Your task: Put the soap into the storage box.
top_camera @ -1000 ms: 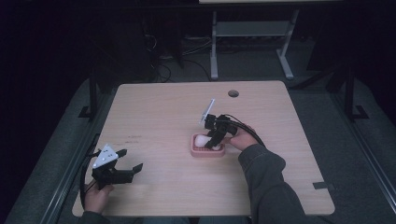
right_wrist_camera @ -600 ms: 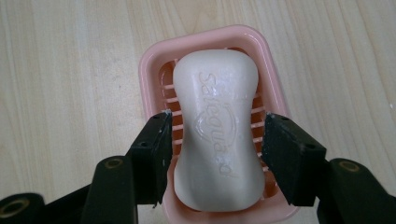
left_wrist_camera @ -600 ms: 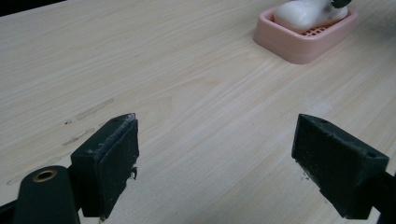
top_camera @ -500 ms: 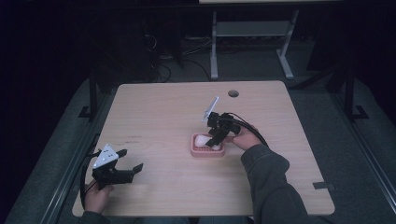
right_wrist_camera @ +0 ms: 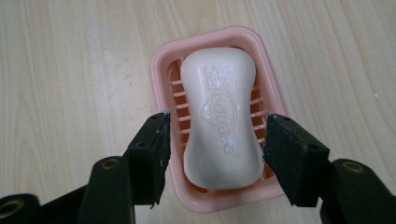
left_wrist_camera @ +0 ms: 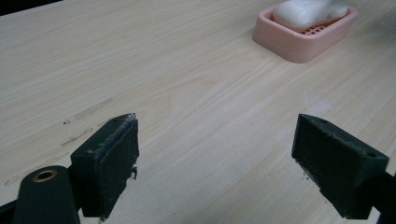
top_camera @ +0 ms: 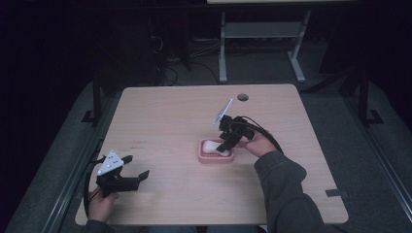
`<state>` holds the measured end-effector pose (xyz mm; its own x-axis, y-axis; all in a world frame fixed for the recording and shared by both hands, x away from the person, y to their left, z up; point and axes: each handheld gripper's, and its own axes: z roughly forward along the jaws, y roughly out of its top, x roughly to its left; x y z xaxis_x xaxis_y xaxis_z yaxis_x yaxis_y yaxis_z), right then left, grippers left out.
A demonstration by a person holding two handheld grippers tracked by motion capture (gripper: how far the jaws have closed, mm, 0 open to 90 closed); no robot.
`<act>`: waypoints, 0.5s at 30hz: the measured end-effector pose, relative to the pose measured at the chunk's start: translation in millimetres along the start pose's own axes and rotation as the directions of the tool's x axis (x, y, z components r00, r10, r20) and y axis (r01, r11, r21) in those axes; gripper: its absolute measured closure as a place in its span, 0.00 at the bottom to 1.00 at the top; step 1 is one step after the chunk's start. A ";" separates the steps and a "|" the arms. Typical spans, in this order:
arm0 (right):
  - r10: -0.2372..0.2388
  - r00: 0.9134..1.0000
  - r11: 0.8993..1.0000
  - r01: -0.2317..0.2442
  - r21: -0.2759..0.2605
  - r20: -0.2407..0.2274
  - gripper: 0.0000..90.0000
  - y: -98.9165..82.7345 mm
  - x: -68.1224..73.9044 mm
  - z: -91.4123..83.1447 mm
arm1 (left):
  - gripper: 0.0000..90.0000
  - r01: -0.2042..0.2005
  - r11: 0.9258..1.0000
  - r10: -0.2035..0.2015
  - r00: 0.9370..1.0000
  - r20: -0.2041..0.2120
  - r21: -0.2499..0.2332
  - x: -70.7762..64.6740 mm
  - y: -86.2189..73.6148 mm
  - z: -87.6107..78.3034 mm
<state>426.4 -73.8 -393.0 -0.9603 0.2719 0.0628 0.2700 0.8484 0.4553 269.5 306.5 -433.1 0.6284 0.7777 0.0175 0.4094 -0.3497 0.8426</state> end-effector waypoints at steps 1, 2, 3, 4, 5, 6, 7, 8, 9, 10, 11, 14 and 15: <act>0.003 1.000 1.000 -0.003 0.001 0.001 0.45 -0.6 0.3 -1.4 | 0.16 0.002 1.000 -0.002 1.000 0.000 -0.001 -0.3 -0.1 0.1; 0.005 1.000 1.000 -0.005 -0.002 0.002 0.45 -1.2 0.5 -2.3 | 0.16 0.002 1.000 -0.002 1.000 0.001 -0.002 -0.3 -0.1 0.1; 0.005 1.000 1.000 -0.005 -0.002 0.002 0.45 -1.2 0.5 -2.3 | 0.16 0.002 1.000 -0.002 1.000 0.001 -0.002 -0.3 -0.1 0.1; 0.006 1.000 1.000 -0.006 -0.003 0.002 0.45 -1.9 0.7 -3.5 | 0.16 0.001 1.000 -0.001 1.000 0.001 -0.002 -0.4 -0.1 0.1; 0.011 1.000 1.000 -0.011 -0.007 0.002 0.45 -2.8 1.2 -4.7 | 0.16 0.000 1.000 0.000 1.000 0.000 -0.002 -0.3 -0.2 0.2; 0.014 1.000 1.000 -0.014 -0.014 0.002 0.45 -4.2 1.3 -6.5 | 0.16 0.001 1.000 -0.001 1.000 0.001 0.000 -0.2 -0.2 0.1; 0.014 1.000 1.000 -0.014 -0.014 0.002 0.45 -4.2 1.3 -6.5 | 0.16 0.001 1.000 -0.001 1.000 0.001 0.000 -0.2 -0.2 0.1; 0.019 1.000 1.000 -0.019 -0.021 0.007 0.43 -6.6 1.3 -7.7 | 0.16 0.000 1.000 0.000 1.000 0.000 -0.001 -0.3 -0.2 0.1; 0.022 1.000 0.999 -0.021 -0.024 0.007 0.43 -7.5 1.2 -7.6 | 0.16 0.002 1.000 -0.002 1.000 0.001 -0.003 -0.5 -0.2 0.1; 0.027 1.000 0.999 -0.027 -0.026 0.006 0.43 -8.6 1.5 -7.6 | 0.16 0.000 1.000 0.000 1.000 0.001 -0.003 -0.6 -0.2 0.1; 0.026 1.000 0.999 -0.026 -0.024 0.005 0.43 -9.6 1.7 -7.6 | 0.16 0.000 1.000 0.000 1.000 0.001 -0.003 -0.6 -0.2 0.1; 0.029 1.000 0.999 -0.028 -0.022 0.005 0.43 -12.3 2.5 -8.1 | 0.16 -0.002 1.000 0.002 1.000 0.001 -0.003 -0.7 -0.3 0.5; 0.029 1.000 0.999 -0.028 -0.022 0.005 0.43 -12.3 2.5 -8.1 | 0.16 -0.002 1.000 0.002 1.000 0.001 -0.003 -0.7 -0.3 0.5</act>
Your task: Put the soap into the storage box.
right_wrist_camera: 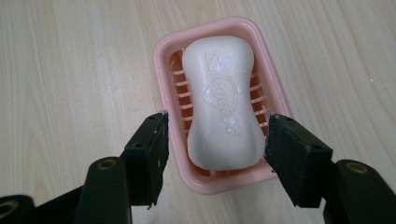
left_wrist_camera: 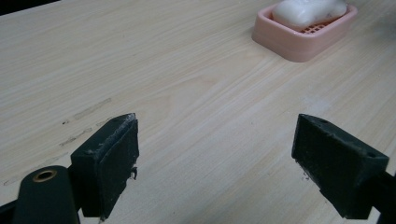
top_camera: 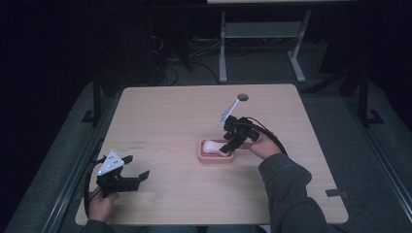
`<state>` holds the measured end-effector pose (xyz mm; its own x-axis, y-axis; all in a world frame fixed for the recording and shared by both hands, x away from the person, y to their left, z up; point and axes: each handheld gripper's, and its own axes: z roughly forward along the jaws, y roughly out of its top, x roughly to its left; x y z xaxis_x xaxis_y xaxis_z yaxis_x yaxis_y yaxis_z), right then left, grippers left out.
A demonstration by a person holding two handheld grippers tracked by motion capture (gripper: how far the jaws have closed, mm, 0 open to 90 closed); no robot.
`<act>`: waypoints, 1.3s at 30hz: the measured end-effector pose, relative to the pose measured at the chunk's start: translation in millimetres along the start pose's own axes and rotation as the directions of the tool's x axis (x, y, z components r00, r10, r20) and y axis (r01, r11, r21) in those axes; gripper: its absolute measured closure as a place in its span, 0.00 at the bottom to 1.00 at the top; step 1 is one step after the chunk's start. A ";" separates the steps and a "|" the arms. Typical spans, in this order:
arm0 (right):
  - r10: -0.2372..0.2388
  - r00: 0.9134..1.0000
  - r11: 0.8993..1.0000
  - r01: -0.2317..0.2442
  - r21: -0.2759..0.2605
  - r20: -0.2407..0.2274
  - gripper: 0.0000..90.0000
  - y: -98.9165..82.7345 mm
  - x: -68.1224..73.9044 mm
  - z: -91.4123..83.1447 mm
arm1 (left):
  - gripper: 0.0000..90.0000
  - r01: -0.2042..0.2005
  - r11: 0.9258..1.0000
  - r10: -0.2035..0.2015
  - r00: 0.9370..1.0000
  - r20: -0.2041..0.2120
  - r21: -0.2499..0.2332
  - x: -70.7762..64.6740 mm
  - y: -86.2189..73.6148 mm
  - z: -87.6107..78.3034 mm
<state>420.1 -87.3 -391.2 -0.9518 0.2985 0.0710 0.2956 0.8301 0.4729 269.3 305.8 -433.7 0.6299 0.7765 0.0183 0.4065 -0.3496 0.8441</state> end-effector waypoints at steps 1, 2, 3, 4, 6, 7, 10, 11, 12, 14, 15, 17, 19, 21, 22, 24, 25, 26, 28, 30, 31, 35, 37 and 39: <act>0.006 1.000 1.000 -0.006 -0.002 -0.002 0.43 -1.7 -0.1 -1.3 | 0.16 0.000 1.000 0.000 1.000 -0.001 0.001 0.1 -0.1 0.0; 0.004 1.000 1.000 -0.004 -0.006 -0.001 0.43 -2.6 -0.4 -1.7 | 0.16 0.000 1.000 0.000 1.000 0.000 0.004 0.1 0.1 -0.3; 0.007 1.000 1.000 -0.007 -0.006 0.000 0.43 -3.4 -0.1 -2.5 | 0.16 0.003 1.000 -0.003 1.000 0.000 0.001 0.1 0.0 -0.3; 0.007 1.000 1.000 -0.007 -0.006 0.000 0.43 -3.4 -0.1 -2.5 | 0.16 0.003 1.000 -0.003 1.000 0.000 0.001 0.1 0.0 -0.3; 0.012 1.000 1.000 -0.011 -0.013 0.002 0.43 -6.0 0.3 -5.1 | 0.16 0.003 1.000 -0.003 1.000 0.000 0.000 0.0 0.0 -0.3; 0.010 1.000 1.000 -0.010 -0.015 0.004 0.43 -6.9 0.5 -5.8 | 0.16 0.003 1.000 -0.003 1.000 0.000 0.001 -0.1 0.1 -0.3; 0.017 1.000 1.000 -0.017 -0.017 0.001 0.43 -9.3 1.6 -7.6 | 0.16 -0.001 1.000 0.001 1.000 0.002 0.001 -0.3 0.2 -0.2; 0.017 1.000 1.000 -0.017 -0.013 0.003 0.43 -10.6 1.7 -8.4 | 0.16 -0.002 1.000 0.002 1.000 0.002 -0.001 -0.5 0.1 0.1; 0.017 1.000 1.000 -0.017 -0.013 0.003 0.43 -10.6 1.7 -8.4 | 0.16 -0.002 1.000 0.002 1.000 0.002 -0.001 -0.5 0.1 0.1; 0.015 1.000 1.000 -0.015 -0.018 0.006 0.43 -11.7 2.8 -11.4 | 0.16 -0.002 1.000 0.002 1.000 0.002 0.003 -0.4 0.1 -0.1; 0.017 1.000 1.000 -0.017 -0.018 0.007 0.43 -11.9 3.5 -12.4 | 0.16 -0.001 1.000 0.001 1.000 0.002 0.003 -0.4 0.1 -0.1; 0.018 1.000 1.000 -0.017 -0.024 0.008 0.43 -12.4 4.2 -14.2 | 0.16 -0.002 1.000 0.002 1.000 0.002 0.001 -0.5 0.0 0.1; 0.016 1.000 1.000 -0.015 -0.026 0.010 0.43 -13.1 4.9 -16.0 | 0.16 -0.005 1.000 0.005 1.000 0.002 0.004 -0.5 0.0 0.1; 0.013 1.000 1.000 -0.013 -0.029 0.011 0.43 -13.8 5.5 -17.3 | 0.16 -0.006 1.000 0.006 1.000 0.002 0.004 -0.5 0.1 0.1; 0.013 1.000 0.999 -0.012 -0.030 0.011 0.43 -14.3 5.6 -18.0 | 0.16 -0.007 1.000 0.007 1.000 0.002 0.002 -0.6 0.1 0.2; 0.018 1.000 0.999 -0.018 -0.029 0.011 0.43 -15.3 6.4 -19.2 | 0.16 -0.006 1.000 0.006 1.000 0.002 0.006 -0.7 0.3 0.1; 0.019 1.000 0.999 -0.018 -0.030 0.009 0.43 -15.6 6.7 -19.8 | 0.16 -0.007 1.000 0.007 1.000 0.002 0.003 -0.7 0.1 0.3; 0.020 1.000 0.999 -0.020 -0.029 0.010 0.43 -16.1 6.9 -20.4 | 0.16 -0.007 1.000 0.007 1.000 0.002 0.002 -0.8 0.2 0.3; 0.021 1.000 0.999 -0.020 -0.029 0.010 0.43 -16.4 7.2 -21.1 | 0.16 -0.006 1.000 0.006 1.000 0.003 0.003 -0.9 0.3 0.2; 0.019 1.000 0.999 -0.018 -0.033 0.014 0.43 -17.3 8.0 -23.3 | 0.16 -0.006 1.000 0.006 1.000 0.002 0.006 -1.0 0.3 0.2; 0.017 1.000 0.999 -0.017 -0.033 0.014 0.43 -17.6 8.4 -24.0 | 0.16 -0.005 1.000 0.005 1.000 0.003 0.004 -1.2 0.2 0.4; 0.021 1.000 0.999 -0.020 -0.036 0.016 0.43 -19.6 8.8 -26.2 | 0.16 -0.005 1.000 0.005 1.000 0.002 0.006 -1.3 0.2 0.4; 0.028 0.999 0.999 -0.027 -0.034 0.016 0.42 -20.6 9.4 -27.3 | 0.16 -0.005 1.000 0.005 1.000 0.003 0.006 -1.2 0.3 0.3; 0.025 1.000 0.999 -0.024 -0.037 0.018 0.43 -21.4 9.4 -27.7 | 0.16 -0.005 1.000 0.005 1.000 0.002 0.004 -1.3 0.2 0.4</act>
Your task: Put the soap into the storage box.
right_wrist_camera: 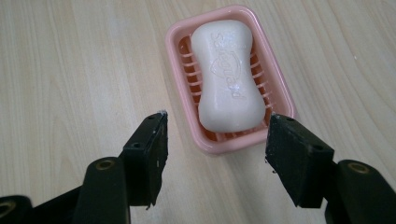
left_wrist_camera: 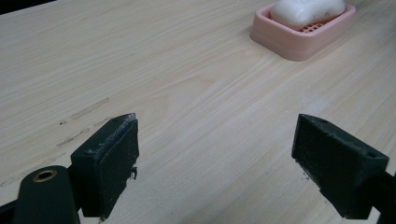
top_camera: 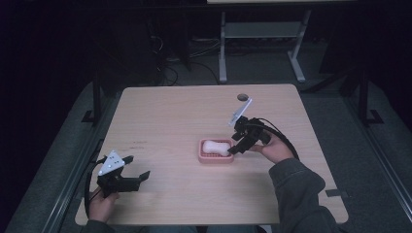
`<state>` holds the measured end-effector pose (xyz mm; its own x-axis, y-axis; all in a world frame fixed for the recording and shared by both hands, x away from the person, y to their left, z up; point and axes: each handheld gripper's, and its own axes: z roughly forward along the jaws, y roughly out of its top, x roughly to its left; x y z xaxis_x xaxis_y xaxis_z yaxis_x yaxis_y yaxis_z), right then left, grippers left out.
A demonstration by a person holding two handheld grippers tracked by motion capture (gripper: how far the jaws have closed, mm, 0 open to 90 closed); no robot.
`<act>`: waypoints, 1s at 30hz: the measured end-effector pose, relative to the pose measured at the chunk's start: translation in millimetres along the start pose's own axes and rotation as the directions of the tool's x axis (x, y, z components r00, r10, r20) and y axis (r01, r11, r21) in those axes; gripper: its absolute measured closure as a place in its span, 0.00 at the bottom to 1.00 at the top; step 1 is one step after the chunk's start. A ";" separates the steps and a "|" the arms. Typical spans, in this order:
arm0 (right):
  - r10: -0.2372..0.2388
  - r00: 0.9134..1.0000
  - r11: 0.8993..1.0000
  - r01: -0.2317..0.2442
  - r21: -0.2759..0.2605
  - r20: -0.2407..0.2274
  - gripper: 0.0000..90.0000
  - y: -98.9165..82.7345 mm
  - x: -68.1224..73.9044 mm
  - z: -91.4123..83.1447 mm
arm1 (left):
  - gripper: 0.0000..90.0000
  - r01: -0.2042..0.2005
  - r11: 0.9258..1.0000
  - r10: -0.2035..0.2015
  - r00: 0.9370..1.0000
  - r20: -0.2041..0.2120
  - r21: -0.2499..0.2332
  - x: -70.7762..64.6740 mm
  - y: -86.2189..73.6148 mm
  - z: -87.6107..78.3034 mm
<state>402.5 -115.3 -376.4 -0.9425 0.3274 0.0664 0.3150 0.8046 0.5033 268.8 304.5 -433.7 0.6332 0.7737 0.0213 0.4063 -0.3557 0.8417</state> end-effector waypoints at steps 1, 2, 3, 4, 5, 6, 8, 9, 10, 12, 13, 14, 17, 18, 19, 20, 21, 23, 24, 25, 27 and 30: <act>-0.002 1.000 1.000 0.002 -0.007 0.002 0.43 -1.1 0.4 -0.5 | 0.16 0.001 1.000 -0.001 1.000 0.000 0.001 -0.1 0.1 0.0; 0.005 1.000 1.000 -0.005 -0.011 -0.001 0.43 -3.5 0.9 -0.8 | 0.16 0.000 1.000 0.000 1.000 0.001 0.001 0.0 0.0 0.1; 0.005 1.000 1.000 -0.005 -0.012 -0.002 0.43 -4.9 1.0 -0.7 | 0.16 0.000 1.000 0.000 1.000 0.001 0.001 -0.3 0.1 0.2; 0.004 1.000 1.000 -0.004 -0.012 -0.002 0.43 -6.2 0.9 -0.6 | 0.16 -0.002 1.000 0.002 1.000 0.002 0.001 -0.3 0.1 0.2; 0.011 1.000 1.000 -0.011 -0.013 -0.002 0.43 -7.6 1.2 -0.7 | 0.16 -0.002 1.000 0.002 1.000 0.002 0.001 -0.3 0.2 0.2; 0.013 1.000 1.000 -0.013 -0.015 -0.001 0.43 -9.4 1.3 -0.8 | 0.16 -0.002 1.000 0.002 1.000 0.002 0.003 -0.4 0.1 0.3; 0.017 1.000 1.000 -0.017 -0.017 -0.003 0.43 -12.2 1.2 -1.1 | 0.16 -0.001 1.000 0.001 1.000 0.003 0.003 -0.4 0.1 0.3; 0.021 1.000 1.000 -0.021 -0.019 -0.001 0.43 -13.2 1.4 -1.3 | 0.16 -0.001 1.000 0.001 1.000 0.003 0.003 -0.4 0.1 0.3; 0.022 1.000 1.000 -0.022 -0.019 -0.003 0.43 -14.6 0.9 -1.7 | 0.16 -0.002 1.000 0.002 1.000 0.003 0.003 -0.5 0.1 0.2; 0.035 0.999 0.999 -0.035 -0.013 -0.003 0.42 -16.3 1.0 -2.7 | 0.16 -0.002 1.000 0.002 1.000 0.004 0.004 -0.5 0.1 0.4; 0.033 0.999 0.999 -0.033 -0.015 -0.003 0.42 -16.9 1.1 -3.6 | 0.16 -0.002 1.000 0.002 1.000 0.003 0.005 -0.5 0.1 0.5; 0.034 0.999 0.999 -0.034 -0.017 -0.003 0.42 -17.3 1.4 -4.5 | 0.16 -0.003 1.000 0.003 1.000 0.004 0.005 -0.7 0.1 0.5; 0.033 0.999 0.999 -0.033 -0.024 0.003 0.42 -18.2 2.7 -7.5 | 0.16 -0.007 1.000 0.007 1.000 0.004 0.007 -0.6 0.2 0.5; 0.035 0.999 0.999 -0.035 -0.024 0.001 0.42 -18.6 3.1 -8.2 | 0.16 -0.008 1.000 0.008 1.000 0.003 0.008 -0.6 0.2 0.4; 0.035 0.999 0.999 -0.035 -0.024 0.001 0.42 -18.6 3.1 -8.2 | 0.16 -0.008 1.000 0.008 1.000 0.003 0.008 -0.6 0.2 0.4; 0.035 0.999 0.999 -0.034 -0.024 0.003 0.42 -19.5 3.5 -9.4 | 0.16 -0.009 1.000 0.009 1.000 0.004 0.009 -0.7 0.3 0.3; 0.035 0.999 0.999 -0.034 -0.024 0.003 0.42 -19.5 3.5 -9.4 | 0.16 -0.009 1.000 0.009 1.000 0.004 0.009 -0.7 0.3 0.3; 0.037 0.999 0.999 -0.037 -0.035 0.003 0.42 -22.2 4.4 -10.8 | 0.16 -0.008 1.000 0.008 1.000 0.004 0.009 -0.7 0.3 0.3; 0.037 0.999 0.999 -0.037 -0.038 0.002 0.42 -23.4 4.3 -11.2 | 0.16 -0.010 1.000 0.010 1.000 0.004 0.010 -0.7 0.3 0.3; 0.042 0.999 0.998 -0.041 -0.038 0.002 0.42 -24.6 4.7 -11.5 | 0.16 -0.012 1.000 0.012 1.000 0.004 0.013 -0.7 0.4 0.2; 0.041 0.999 0.998 -0.040 -0.040 0.004 0.42 -27.0 4.7 -11.7 | 0.16 -0.012 1.000 0.012 1.000 0.004 0.013 -0.7 0.4 0.3; 0.054 0.999 0.998 -0.054 -0.043 0.005 0.42 -30.4 5.9 -12.6 | 0.16 -0.014 1.000 0.014 1.000 0.004 0.014 -0.9 0.4 0.4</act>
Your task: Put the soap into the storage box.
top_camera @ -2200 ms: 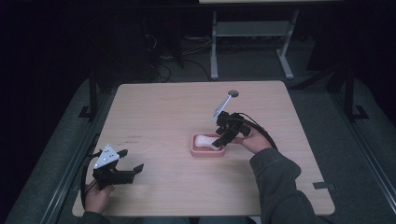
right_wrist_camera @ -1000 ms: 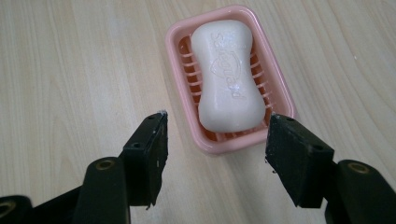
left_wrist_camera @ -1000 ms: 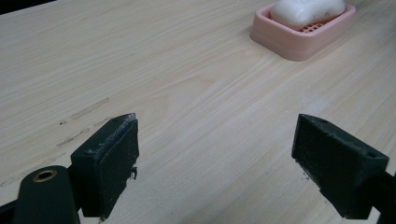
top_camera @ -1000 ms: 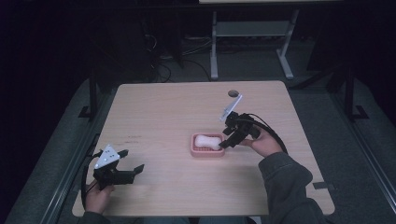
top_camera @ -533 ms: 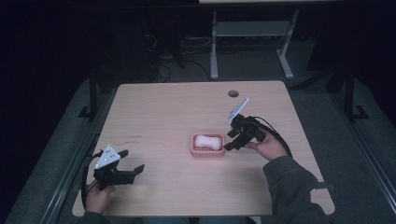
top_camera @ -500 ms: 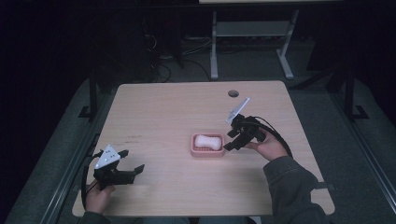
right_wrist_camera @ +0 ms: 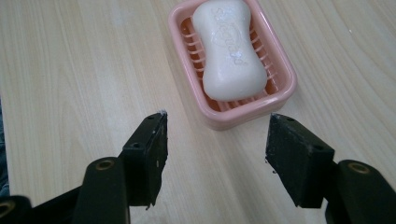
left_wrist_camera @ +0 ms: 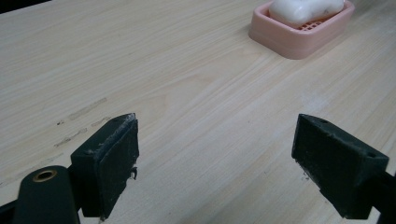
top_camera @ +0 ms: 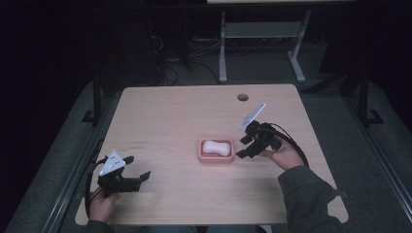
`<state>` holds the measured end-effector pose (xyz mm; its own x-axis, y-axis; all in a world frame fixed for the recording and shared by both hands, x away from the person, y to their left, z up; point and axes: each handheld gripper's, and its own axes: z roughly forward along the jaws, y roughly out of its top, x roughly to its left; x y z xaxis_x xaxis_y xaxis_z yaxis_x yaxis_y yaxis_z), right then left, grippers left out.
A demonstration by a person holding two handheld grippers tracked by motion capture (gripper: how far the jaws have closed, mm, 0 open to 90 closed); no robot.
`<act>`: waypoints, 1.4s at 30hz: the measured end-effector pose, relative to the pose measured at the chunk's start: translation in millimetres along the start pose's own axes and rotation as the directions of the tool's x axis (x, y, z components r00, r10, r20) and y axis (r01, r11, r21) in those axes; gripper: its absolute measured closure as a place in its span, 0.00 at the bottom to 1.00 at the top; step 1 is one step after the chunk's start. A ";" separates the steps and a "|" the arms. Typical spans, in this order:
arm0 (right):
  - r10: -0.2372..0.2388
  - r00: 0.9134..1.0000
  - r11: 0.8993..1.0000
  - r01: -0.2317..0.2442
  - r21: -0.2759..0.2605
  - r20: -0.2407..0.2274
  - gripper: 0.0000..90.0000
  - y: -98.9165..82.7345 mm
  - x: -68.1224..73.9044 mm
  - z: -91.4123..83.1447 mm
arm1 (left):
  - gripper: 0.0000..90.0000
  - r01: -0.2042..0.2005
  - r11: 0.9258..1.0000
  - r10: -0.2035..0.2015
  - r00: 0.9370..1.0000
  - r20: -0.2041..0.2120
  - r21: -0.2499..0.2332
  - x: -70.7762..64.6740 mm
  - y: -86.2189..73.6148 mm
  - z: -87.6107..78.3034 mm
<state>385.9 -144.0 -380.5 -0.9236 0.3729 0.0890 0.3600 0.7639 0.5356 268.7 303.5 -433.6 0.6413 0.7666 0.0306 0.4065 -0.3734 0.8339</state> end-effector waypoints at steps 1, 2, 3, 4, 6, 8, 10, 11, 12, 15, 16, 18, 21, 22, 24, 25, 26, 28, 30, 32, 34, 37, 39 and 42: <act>-0.003 1.000 1.000 0.003 -0.001 0.000 0.42 -1.2 -0.1 -0.2 | 0.16 0.000 1.000 0.000 1.000 0.000 0.000 0.0 0.0 0.0; 0.001 1.000 1.000 -0.001 -0.002 0.000 0.42 -2.2 0.2 -0.6 | 0.16 0.001 1.000 -0.001 1.000 0.000 0.000 0.0 0.0 0.1; 0.001 1.000 1.000 -0.001 -0.002 0.000 0.42 -2.2 0.2 -0.6 | 0.16 0.001 1.000 -0.001 1.000 0.000 0.000 0.0 0.0 0.1; 0.002 1.000 1.000 -0.002 -0.005 -0.001 0.42 -3.4 0.3 -0.7 | 0.16 -0.001 1.000 0.001 1.000 0.000 0.000 0.0 0.0 0.0; 0.004 1.000 1.000 -0.004 -0.004 -0.002 0.42 -5.9 0.7 -0.8 | 0.16 -0.001 1.000 0.001 1.000 0.000 0.000 0.0 0.0 0.1; 0.006 1.000 1.000 -0.006 -0.005 0.001 0.42 -7.7 1.6 -1.1 | 0.16 -0.001 1.000 0.001 1.000 0.000 -0.001 0.0 -0.1 0.4; 0.005 1.000 1.000 -0.005 -0.008 0.001 0.42 -9.3 1.9 -2.0 | 0.16 0.001 1.000 -0.001 1.000 0.001 -0.001 -0.2 -0.1 0.5; 0.006 1.000 1.000 -0.006 -0.007 0.002 0.42 -10.0 2.4 -2.5 | 0.16 0.000 1.000 0.000 1.000 0.001 -0.001 -0.2 -0.1 0.5; 0.010 1.000 1.000 -0.010 -0.009 0.001 0.42 -10.7 2.9 -3.0 | 0.16 0.001 1.000 -0.001 1.000 0.001 -0.001 -0.4 -0.1 0.6; 0.011 1.000 1.000 -0.011 -0.012 0.003 0.42 -13.4 3.8 -4.5 | 0.16 0.003 1.000 -0.003 1.000 0.002 -0.001 -0.6 -0.2 0.9; 0.012 1.000 1.000 -0.012 -0.011 0.007 0.42 -14.5 4.3 -5.3 | 0.16 0.002 1.000 -0.002 1.000 0.002 -0.001 -0.8 -0.2 1.0; 0.011 1.000 1.000 -0.011 -0.015 0.006 0.42 -16.6 5.2 -6.2 | 0.16 0.004 1.000 -0.004 1.000 0.002 -0.003 -0.9 -0.3 1.5; 0.018 1.000 1.000 -0.018 -0.017 0.008 0.42 -20.1 6.3 -8.0 | 0.16 0.004 1.000 -0.004 1.000 0.003 -0.005 -1.2 -0.2 1.7; 0.013 1.000 1.000 -0.013 -0.019 0.011 0.42 -21.5 6.3 -8.5 | 0.16 0.005 1.000 -0.005 1.000 0.003 -0.006 -1.4 -0.2 1.7; 0.024 1.000 1.000 -0.024 -0.020 0.013 0.42 -24.3 6.9 -10.0 | 0.16 0.005 1.000 -0.005 1.000 0.003 -0.005 -1.5 -0.2 1.7; 0.029 0.999 0.999 -0.029 -0.015 0.013 0.42 -25.2 7.2 -10.5 | 0.16 0.006 1.000 -0.006 1.000 0.003 -0.006 -1.6 -0.2 1.9; 0.025 1.000 1.000 -0.025 -0.013 0.015 0.42 -26.3 7.3 -10.7 | 0.16 0.004 1.000 -0.004 1.000 0.003 -0.004 -1.6 -0.1 1.9; 0.033 0.999 0.999 -0.033 -0.014 0.017 0.42 -28.6 8.6 -11.9 | 0.16 0.001 1.000 -0.001 1.000 0.004 0.001 -1.7 0.1 1.9; 0.030 0.999 0.999 -0.030 -0.016 0.019 0.42 -31.2 9.2 -12.1 | 0.16 0.000 1.000 0.000 1.000 0.005 0.001 -1.7 0.0 2.1; 0.032 0.999 0.999 -0.032 -0.021 0.019 0.42 -34.2 10.0 -12.2 | 0.16 -0.002 1.000 0.002 1.000 0.005 0.003 -1.7 -0.1 2.3; 0.032 0.999 0.999 -0.032 -0.024 0.019 0.42 -37.5 10.7 -12.1 | 0.16 -0.005 1.000 0.005 1.000 0.007 0.004 -1.8 -0.1 2.6; 0.035 0.999 0.999 -0.034 -0.027 0.021 0.41 -44.0 12.5 -13.0 | 0.16 -0.004 1.000 0.004 1.000 0.007 0.005 -2.5 0.0 3.2; 0.040 0.999 0.999 -0.040 -0.031 0.024 0.41 -47.4 14.2 -14.7 | 0.16 -0.009 1.000 0.009 1.000 0.009 0.004 -2.8 0.2 3.4; 0.047 0.999 0.998 -0.046 -0.036 0.024 0.41 -51.0 15.6 -15.7 | 0.16 -0.009 1.000 0.009 1.000 0.009 0.005 -2.8 0.1 3.5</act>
<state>351.1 -185.4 -393.2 -0.9022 0.4211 0.0938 0.3974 0.7266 0.5605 269.2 299.4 -435.5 0.6507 0.7586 0.0330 0.4043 -0.3829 0.8306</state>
